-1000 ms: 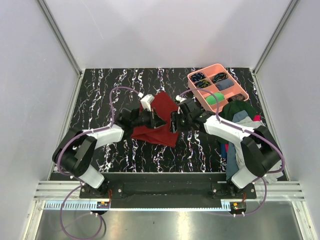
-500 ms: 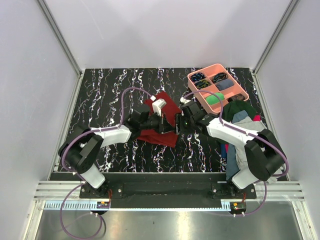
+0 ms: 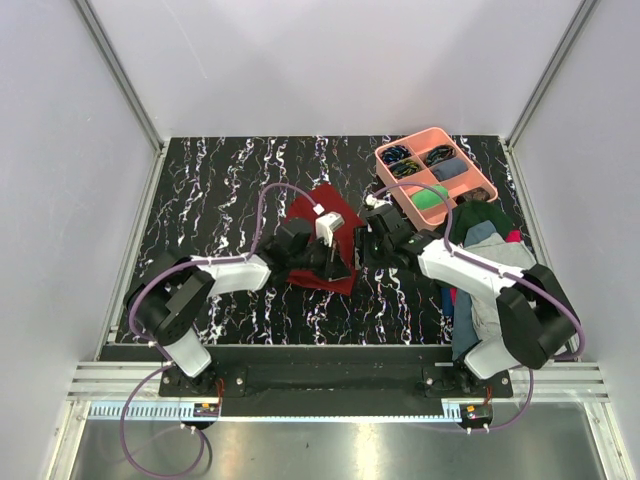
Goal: Fold the napkin, place the utensils inside, and roll it up
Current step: Fold the napkin
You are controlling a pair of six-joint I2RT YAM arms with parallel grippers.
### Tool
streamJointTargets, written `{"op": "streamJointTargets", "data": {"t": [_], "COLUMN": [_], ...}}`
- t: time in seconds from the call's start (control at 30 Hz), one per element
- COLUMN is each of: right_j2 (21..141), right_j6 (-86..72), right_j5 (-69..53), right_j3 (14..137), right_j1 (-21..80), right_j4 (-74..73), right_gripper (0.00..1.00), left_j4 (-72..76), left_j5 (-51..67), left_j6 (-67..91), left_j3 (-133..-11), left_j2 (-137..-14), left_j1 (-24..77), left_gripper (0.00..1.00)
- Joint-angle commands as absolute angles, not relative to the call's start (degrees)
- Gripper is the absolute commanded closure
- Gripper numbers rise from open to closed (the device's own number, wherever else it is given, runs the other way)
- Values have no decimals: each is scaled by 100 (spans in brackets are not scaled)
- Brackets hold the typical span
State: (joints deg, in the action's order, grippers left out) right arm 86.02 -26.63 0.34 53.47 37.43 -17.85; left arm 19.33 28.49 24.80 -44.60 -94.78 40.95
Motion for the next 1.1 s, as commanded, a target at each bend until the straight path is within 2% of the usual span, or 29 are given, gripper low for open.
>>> {"op": "streamJointTargets", "data": {"t": [0.0, 0.23, 0.37, 0.4, 0.5, 0.6, 0.8, 1.07], "right_j2": [8279, 8235, 8174, 8165, 8183, 8270, 8551, 8938], "right_j6": [-2795, -2891, -3032, -3076, -3208, -3269, -3664, -4043], "right_j5": [246, 290, 334, 317, 220, 27, -649, -1195], "right_j3": [5282, 5230, 5159, 5124, 5054, 5010, 4756, 4456], "right_j1": [3762, 3762, 3744, 3727, 3630, 3560, 3551, 3551], "right_j4": [-1450, -1450, -1468, -1468, -1468, -1450, -1030, -607], "right_gripper": [42, 41, 36, 35, 34, 34, 36, 43], "left_j4": [1969, 1951, 1977, 1978, 1925, 1644, 765, 203], "left_j5": [2620, 2110, 1978, 1873, 1645, 1390, 161, -263], "left_j6": [2233, 2338, 2487, 2531, 2584, 2540, 2557, 2830], "left_j3": [-4430, -4280, -4280, -4280, -4298, -4385, -4036, -3112], "left_j2": [-9483, -9501, -9274, -9185, -8799, -8430, -7718, -6900], "left_j1": [4245, 4289, 4289, 4289, 4289, 4280, 4026, 2813], "left_gripper": [100, 100, 65, 50, 34, 25, 22, 19]}}
